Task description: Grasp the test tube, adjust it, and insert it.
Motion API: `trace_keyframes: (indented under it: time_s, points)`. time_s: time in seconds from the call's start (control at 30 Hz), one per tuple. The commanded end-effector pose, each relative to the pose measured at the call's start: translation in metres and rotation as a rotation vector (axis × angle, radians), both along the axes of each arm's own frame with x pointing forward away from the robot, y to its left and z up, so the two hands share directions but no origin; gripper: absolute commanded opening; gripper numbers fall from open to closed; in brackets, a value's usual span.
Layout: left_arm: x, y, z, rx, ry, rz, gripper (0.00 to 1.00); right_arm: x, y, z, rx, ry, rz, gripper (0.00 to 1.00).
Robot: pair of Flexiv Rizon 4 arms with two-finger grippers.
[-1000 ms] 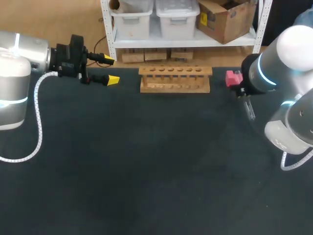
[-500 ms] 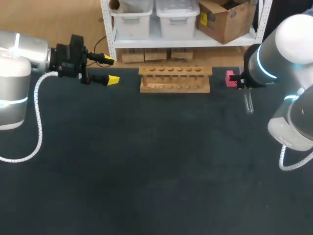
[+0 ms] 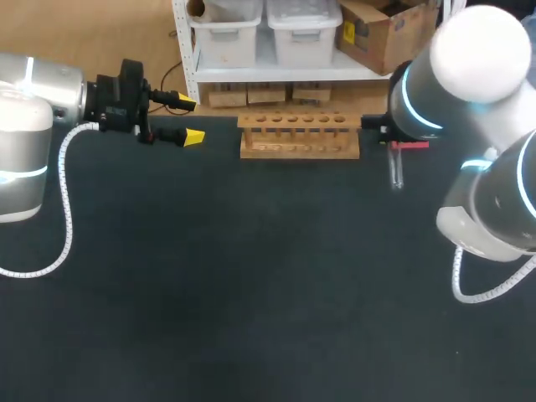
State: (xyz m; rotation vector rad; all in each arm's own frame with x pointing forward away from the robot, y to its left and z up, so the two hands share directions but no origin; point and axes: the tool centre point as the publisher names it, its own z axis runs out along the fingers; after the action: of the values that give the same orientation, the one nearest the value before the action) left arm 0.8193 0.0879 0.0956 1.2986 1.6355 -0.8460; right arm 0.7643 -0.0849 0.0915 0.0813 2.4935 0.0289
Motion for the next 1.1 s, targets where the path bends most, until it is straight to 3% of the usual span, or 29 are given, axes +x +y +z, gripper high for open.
trace_keyframes:
  time_s: [0.03,0.63,1.1]
  points:
    - [-0.002,0.000,0.000,-0.001,-0.004,0.005,1.00,-0.005,0.019,0.001,-0.062,-0.010,-0.045,0.00]
    - [-0.002,0.000,0.000,-0.001,-0.004,0.005,1.00,0.011,0.091,-0.012,-0.033,0.012,0.058,0.00]
    - [-0.002,0.000,0.000,-0.001,-0.004,0.005,1.00,0.028,0.108,-0.040,-0.021,0.049,0.064,0.00]
